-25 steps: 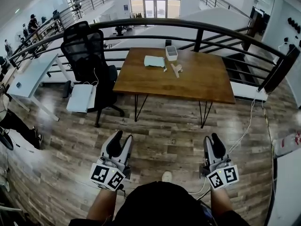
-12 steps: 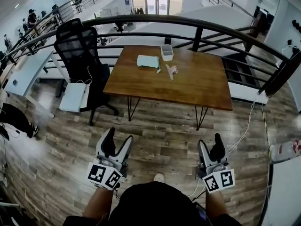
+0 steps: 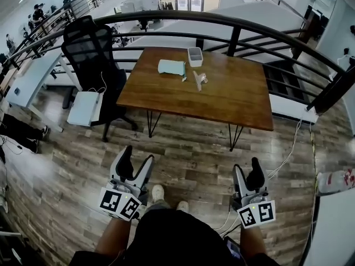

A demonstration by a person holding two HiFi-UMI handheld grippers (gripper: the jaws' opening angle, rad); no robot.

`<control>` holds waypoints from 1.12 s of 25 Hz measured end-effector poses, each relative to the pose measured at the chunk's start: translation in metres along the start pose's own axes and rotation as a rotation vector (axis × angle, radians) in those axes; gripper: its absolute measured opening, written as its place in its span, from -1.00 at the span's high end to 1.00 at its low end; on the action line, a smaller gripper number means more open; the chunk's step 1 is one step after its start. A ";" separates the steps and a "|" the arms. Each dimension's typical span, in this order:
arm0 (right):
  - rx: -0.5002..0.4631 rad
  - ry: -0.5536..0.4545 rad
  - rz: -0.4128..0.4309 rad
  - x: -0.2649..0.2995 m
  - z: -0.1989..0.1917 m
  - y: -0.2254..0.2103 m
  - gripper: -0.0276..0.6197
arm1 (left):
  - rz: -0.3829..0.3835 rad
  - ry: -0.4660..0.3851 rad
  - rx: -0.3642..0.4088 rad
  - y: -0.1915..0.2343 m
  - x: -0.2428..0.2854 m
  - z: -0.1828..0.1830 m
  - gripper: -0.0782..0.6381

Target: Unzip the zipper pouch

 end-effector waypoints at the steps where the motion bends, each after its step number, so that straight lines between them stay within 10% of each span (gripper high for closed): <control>1: 0.002 0.000 -0.001 0.002 0.000 -0.002 0.02 | 0.000 0.001 0.002 0.000 0.002 0.000 -0.07; 28: -0.081 -0.011 -0.080 0.163 -0.002 -0.027 0.24 | -0.042 -0.024 -0.029 0.123 0.162 -0.006 -0.07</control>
Point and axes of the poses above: the fingertips, and each gripper's own axes: x forward along the fingers, y to its left, z out of its top, the point moved 6 cm from there along -x, backward along the fingers, and after that the axes turned 8 degrees about -y, right-handed, at the moved point
